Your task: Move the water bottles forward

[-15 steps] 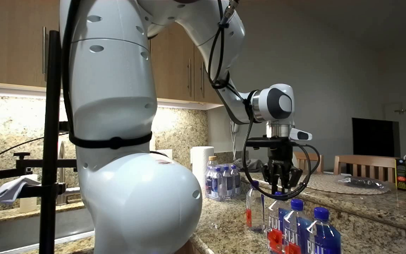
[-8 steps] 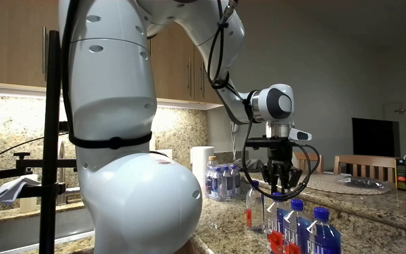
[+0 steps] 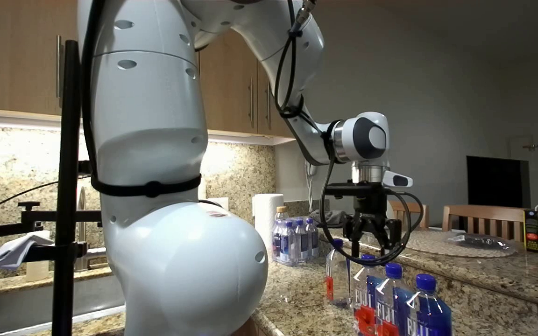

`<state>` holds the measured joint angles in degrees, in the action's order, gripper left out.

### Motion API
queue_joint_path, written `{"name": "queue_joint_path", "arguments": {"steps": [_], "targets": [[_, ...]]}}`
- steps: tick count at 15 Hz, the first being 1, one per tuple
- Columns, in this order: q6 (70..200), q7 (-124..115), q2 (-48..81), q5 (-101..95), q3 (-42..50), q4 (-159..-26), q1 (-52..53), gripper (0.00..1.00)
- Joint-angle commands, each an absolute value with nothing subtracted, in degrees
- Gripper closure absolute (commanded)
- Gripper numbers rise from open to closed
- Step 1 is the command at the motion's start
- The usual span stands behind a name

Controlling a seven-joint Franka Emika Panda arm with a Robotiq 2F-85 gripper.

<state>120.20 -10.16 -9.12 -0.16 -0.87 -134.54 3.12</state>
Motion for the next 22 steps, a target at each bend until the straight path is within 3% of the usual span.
{"name": "queue_joint_path", "arguments": {"steps": [1, 17, 22], "targets": [[120.9, -9.0, -11.2, 0.1, -1.7, -135.8, 2.8, 0.0], [123.6, -15.1, -8.3, 7.4, -8.3, -128.4, 7.7, 0.0], [110.5, -8.5, -6.7, 8.8, -7.7, -123.3, 8.1, 0.0]]}}
